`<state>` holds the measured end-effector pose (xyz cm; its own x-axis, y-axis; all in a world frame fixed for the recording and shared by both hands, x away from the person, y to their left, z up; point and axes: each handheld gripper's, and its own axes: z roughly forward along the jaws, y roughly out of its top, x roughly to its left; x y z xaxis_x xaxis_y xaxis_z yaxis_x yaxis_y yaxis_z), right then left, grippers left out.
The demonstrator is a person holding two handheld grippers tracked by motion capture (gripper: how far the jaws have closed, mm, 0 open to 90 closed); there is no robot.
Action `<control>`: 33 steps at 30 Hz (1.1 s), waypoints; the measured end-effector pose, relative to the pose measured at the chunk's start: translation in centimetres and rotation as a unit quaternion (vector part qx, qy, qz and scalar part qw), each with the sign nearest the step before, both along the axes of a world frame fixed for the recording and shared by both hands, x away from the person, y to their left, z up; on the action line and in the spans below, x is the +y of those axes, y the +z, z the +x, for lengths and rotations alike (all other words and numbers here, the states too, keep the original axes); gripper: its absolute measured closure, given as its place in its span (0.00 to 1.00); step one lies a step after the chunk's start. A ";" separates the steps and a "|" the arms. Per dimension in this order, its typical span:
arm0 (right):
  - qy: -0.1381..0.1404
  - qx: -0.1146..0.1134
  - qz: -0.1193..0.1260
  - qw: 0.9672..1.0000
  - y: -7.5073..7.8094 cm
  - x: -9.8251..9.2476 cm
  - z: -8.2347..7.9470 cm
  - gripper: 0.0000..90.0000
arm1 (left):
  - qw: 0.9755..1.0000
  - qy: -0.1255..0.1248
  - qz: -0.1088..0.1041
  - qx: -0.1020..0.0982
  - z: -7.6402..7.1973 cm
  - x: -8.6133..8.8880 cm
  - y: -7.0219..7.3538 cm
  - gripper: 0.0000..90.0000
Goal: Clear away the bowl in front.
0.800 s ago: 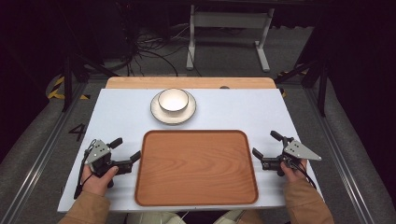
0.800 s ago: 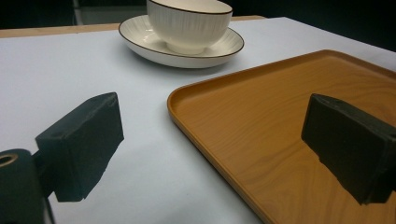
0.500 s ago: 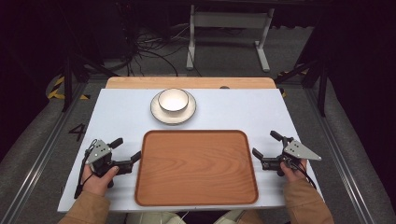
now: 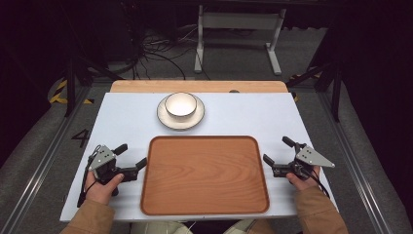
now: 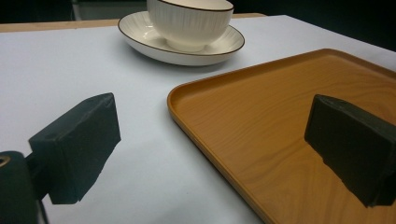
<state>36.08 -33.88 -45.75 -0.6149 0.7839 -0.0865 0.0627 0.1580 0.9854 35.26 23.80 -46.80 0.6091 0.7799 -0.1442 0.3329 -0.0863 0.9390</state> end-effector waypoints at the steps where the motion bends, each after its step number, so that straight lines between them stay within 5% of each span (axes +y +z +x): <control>1: 0.000 0.000 0.000 1.000 0.0 0.0 0.0 0.01 | 1.000 0.000 0.000 0.000 0.0 0.0 0.0 0.05; 11: -0.002 0.003 -0.002 1.000 0.0 0.1 0.0 0.01 | 1.000 -0.007 -0.006 -0.003 0.1 -0.5 0.7 0.05; 26: -0.003 0.002 -0.008 1.000 0.0 0.2 0.0 0.02 | 1.000 -0.007 -0.008 0.021 -0.3 -0.4 3.5 0.05; 33: -0.002 0.004 -0.016 1.000 0.1 0.3 0.1 0.03 | 1.000 -0.005 -0.005 0.011 -0.6 -0.3 4.5 0.08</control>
